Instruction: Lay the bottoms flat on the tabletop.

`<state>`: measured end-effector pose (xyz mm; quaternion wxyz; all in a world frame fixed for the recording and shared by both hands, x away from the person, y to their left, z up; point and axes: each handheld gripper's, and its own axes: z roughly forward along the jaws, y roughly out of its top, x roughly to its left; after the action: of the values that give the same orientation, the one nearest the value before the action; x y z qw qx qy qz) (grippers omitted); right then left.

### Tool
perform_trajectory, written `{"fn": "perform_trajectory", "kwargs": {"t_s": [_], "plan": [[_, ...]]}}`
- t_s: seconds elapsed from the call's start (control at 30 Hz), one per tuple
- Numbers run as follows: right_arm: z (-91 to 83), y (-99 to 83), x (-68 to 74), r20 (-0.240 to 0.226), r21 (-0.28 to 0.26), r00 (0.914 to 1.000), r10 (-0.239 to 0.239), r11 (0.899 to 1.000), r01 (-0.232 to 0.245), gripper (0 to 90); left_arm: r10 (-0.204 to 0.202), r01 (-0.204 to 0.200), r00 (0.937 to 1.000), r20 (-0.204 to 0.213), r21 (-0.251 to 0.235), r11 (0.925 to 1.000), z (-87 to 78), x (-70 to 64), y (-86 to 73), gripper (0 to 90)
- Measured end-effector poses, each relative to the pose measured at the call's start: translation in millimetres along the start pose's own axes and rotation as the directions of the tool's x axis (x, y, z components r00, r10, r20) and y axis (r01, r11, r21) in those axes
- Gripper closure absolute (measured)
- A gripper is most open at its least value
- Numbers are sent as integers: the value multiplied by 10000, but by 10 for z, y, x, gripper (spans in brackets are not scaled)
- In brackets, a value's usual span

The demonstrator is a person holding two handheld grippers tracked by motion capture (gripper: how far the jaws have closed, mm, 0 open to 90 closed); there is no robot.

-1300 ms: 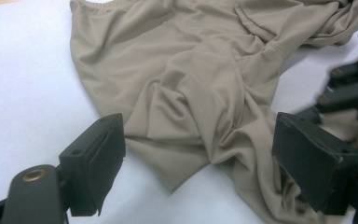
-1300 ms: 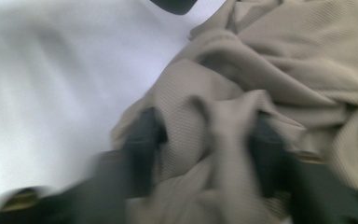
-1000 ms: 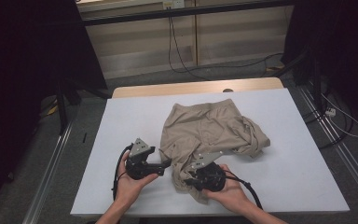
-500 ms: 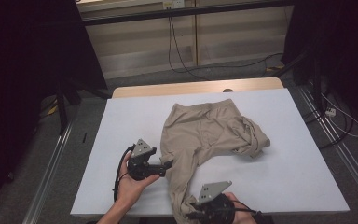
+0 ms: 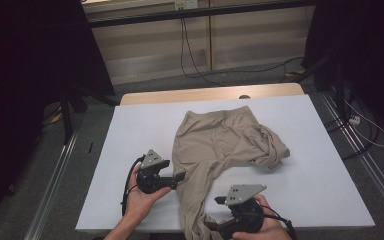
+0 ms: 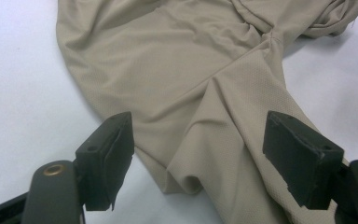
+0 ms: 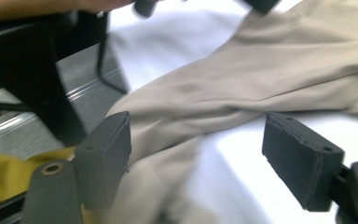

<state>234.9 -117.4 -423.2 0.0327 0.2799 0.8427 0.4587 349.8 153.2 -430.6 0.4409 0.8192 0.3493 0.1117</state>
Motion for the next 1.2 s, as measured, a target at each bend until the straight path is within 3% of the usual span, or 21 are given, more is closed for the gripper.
{"fn": "perform_trajectory", "kwargs": {"t_s": [0.07,0.1,0.13,0.23,0.27,0.4,0.57,0.6,0.77,0.8,0.83,0.87,0.9,0.93,1.1,1.2], "plan": [[-14,32,-126,488,-122,9987,163,9998,-158,316,23,-23,10000,-15,6,10000,11,-11,-1,250],[-14,32,-126,488,-122,9987,163,9998,-158,316,23,-23,10000,-15,6,10000,11,-11,-1,250],[20,41,-212,979,20,9951,148,9999,-150,351,34,-34,10000,-21,19,10000,14,-15,-2,251],[75,50,-297,1121,145,9933,273,9995,-291,399,38,-39,10000,12,33,10000,15,-15,-2,265],[142,67,-357,1181,308,9927,227,9992,-265,458,7,-7,10000,54,56,10000,10,-7,-2,295],[271,135,-426,1250,517,9921,48,9986,-114,527,-136,135,9998,108,106,9999,4,-2,-4,363],[417,255,-468,1474,628,9887,-275,9979,184,524,-8,3,9999,169,239,9997,-3,-17,-3,465],[504,300,-499,1850,759,9819,-399,9968,262,491,0,-5,9998,192,267,9996,-4,-24,-6,511],[678,264,-580,1965,1051,9797,-392,9943,187,470,45,-68,9992,387,604,9982,21,-39,-30,579],[724,215,-575,2074,1037,9774,-412,9944,199,519,15,-43,9992,400,698,9976,36,-46,-38,605],[724,215,-575,2074,1037,9774,-412,9944,199,519,76,-110,9991,420,827,9965,50,-51,-45,605],[693,217,-557,2067,1024,9774,-438,9945,229,782,119,-161,9990,437,977,9951,67,-64,-52,647],[693,217,-557,2067,1024,9774,-438,9945,229,782,162,-212,9988,471,1077,9940,72,-72,-54,647],[649,197,-542,2098,1042,9769,-398,9944,181,865,215,-278,9981,571,1124,9933,82,-85,-57,671],[512,138,-531,1931,1065,9803,-406,9941,202,886,418,-488,9973,609,1188,9917,96,-122,-61,709],[323,109,-537,1999,902,9795,-258,9959,78,888,333,-414,9973,656,1253,9913,95,-123,-61,755]]}}
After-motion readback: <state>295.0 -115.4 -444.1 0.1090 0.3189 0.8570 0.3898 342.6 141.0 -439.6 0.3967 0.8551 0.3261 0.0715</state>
